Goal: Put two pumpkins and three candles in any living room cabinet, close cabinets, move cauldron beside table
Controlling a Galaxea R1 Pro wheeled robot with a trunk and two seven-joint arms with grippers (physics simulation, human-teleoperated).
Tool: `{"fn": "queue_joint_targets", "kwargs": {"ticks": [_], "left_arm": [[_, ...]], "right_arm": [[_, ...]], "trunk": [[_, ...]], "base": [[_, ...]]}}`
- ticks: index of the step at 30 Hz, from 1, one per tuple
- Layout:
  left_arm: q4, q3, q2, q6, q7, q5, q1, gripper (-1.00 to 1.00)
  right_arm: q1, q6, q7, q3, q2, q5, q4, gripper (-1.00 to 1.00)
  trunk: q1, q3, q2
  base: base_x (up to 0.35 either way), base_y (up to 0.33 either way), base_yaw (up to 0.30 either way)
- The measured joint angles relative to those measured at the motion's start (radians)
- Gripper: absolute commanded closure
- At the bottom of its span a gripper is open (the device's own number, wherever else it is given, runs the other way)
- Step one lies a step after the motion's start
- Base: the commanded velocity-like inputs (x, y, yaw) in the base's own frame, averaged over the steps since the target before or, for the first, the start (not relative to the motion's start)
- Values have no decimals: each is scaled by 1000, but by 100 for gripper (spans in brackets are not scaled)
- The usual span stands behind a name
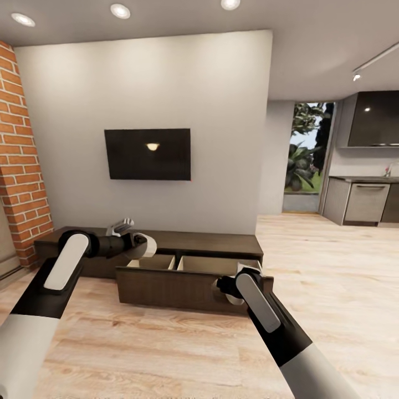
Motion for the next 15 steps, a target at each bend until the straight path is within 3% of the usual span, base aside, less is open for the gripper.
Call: {"fn": "queue_joint_targets", "kwargs": {"ticks": [7, 13, 15], "left_arm": [[-31, -3, 7, 0, 0, -1, 0, 100], [-34, -6, 7, 0, 2, -3, 0, 100], [-34, -22, 7, 0, 12, -2, 0, 100]], "right_arm": [[-1, -2, 0, -3, 0, -3, 15, 100], [-3, 0, -2, -5, -5, -2, 21, 100], [-3, 1, -3, -5, -12, -2, 21, 100]], "trunk": [[0, -11, 0], [0, -21, 0], [0, -24, 0]], "base": [[50, -25, 0], [214, -168, 0], [242, -201, 0]]}}
